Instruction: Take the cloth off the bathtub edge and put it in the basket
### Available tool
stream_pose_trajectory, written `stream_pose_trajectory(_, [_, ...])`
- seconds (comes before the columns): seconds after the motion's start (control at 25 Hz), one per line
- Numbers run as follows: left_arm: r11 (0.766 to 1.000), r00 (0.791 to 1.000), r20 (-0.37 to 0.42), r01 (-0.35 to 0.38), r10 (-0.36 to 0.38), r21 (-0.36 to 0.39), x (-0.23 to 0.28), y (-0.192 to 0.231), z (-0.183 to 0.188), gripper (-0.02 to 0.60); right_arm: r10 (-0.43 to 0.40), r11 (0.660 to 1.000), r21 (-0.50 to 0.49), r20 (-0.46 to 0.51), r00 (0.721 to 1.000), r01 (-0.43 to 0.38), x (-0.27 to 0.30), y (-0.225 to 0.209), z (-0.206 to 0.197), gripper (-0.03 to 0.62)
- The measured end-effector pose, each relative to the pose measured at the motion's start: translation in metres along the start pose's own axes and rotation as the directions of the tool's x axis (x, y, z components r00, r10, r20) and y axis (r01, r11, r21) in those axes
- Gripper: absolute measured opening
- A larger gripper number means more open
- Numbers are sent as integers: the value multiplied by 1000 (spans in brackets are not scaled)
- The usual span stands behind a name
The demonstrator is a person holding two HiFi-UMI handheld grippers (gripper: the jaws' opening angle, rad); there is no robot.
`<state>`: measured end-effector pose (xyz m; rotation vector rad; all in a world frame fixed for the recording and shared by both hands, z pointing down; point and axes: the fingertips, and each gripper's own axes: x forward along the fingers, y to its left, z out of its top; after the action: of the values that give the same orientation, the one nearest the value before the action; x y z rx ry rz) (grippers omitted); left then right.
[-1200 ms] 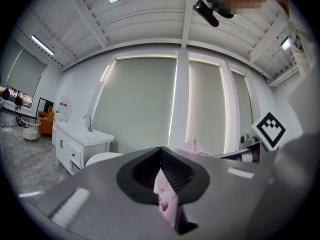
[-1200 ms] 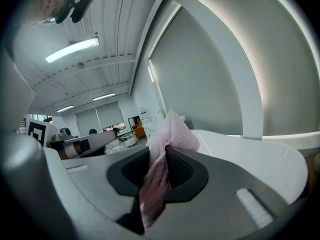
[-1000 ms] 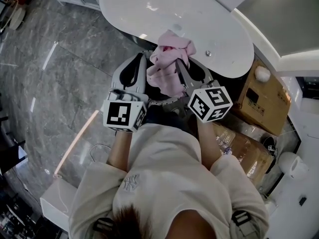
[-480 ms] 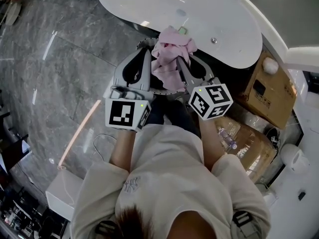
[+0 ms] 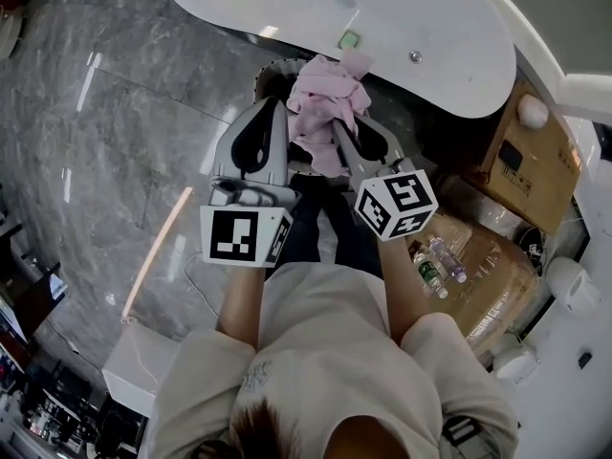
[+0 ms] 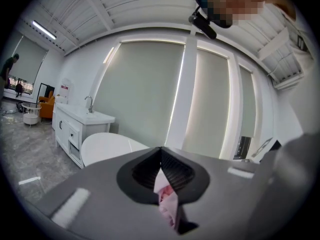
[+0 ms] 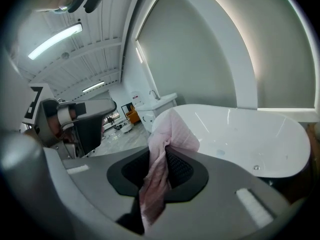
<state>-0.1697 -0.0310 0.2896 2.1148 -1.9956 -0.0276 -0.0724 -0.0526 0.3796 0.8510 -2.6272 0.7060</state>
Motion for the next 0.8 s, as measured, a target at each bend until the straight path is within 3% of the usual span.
stream_pose_trajectory(0.44, [1000, 998, -60, -12, 12, -8, 23, 5, -74, 8, -13, 997, 74, -77, 997, 19, 30, -25, -85, 66])
stream_pose_trajectory(0.8, [993, 990, -111, -99, 92, -60, 28, 37, -143, 8, -52, 994, 90, -126, 991, 64, 62, -52, -143, 66])
